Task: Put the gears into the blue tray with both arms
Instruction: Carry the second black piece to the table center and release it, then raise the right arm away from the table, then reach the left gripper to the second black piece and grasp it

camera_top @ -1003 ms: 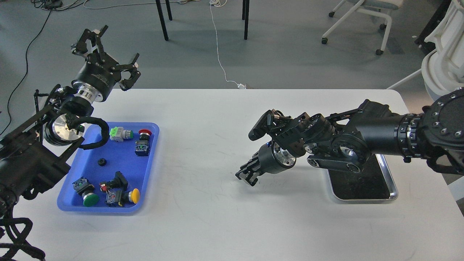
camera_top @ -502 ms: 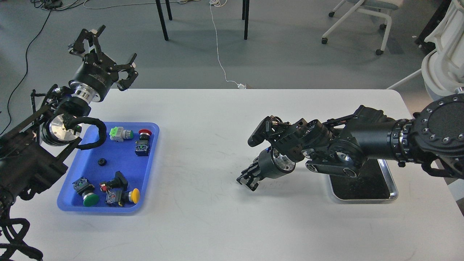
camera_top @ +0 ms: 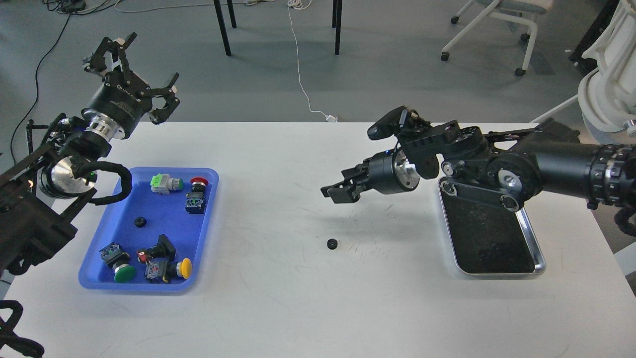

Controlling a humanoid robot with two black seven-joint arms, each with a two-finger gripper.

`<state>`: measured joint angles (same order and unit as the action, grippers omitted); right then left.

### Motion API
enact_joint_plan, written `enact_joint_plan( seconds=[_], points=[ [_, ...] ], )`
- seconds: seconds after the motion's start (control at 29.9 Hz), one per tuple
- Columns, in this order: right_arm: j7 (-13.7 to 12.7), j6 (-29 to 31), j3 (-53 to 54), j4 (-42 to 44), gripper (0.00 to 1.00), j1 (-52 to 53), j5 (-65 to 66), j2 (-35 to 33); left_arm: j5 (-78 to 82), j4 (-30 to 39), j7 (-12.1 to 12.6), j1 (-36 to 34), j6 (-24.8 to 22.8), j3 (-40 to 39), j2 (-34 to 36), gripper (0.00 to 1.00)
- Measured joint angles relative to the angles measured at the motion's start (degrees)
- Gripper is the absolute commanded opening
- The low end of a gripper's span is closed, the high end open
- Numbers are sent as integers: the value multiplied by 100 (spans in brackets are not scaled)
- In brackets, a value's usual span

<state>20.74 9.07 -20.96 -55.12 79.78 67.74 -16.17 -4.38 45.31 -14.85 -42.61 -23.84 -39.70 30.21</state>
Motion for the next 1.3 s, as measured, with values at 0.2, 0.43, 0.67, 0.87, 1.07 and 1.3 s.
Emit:
enact_joint_plan(
  seconds=[0.2, 0.43, 0.67, 0.87, 1.07, 1.3],
  points=[
    [18, 5, 1094, -3, 98, -177, -832, -805, 978, 349, -25, -30, -261, 40, 322, 98],
    [21, 73, 3094, -10, 98, -1235, -1957, -1604, 2727, 1472, -32, -71, -273, 26, 700, 98],
    [17, 90, 4318, 3, 99, -2230, -3758, -1863, 4881, 2568, 78, -244, -317, 34, 704, 97],
    [24, 527, 5092, -24, 99, -3023, -5749, -1929, 6954, 3108, 100, -267, -314, 145, 275, 96],
    [28, 1139, 6000, -13, 99, -3899, -6998, -1894, 9700, 3174, 146, -275, -159, 919, -113, 94],
    [8, 1869, 7058, 14, 99, -5141, -7573, -1632, 11724, 3184, 189, -230, 467, 1952, -498, 91]
  ],
)
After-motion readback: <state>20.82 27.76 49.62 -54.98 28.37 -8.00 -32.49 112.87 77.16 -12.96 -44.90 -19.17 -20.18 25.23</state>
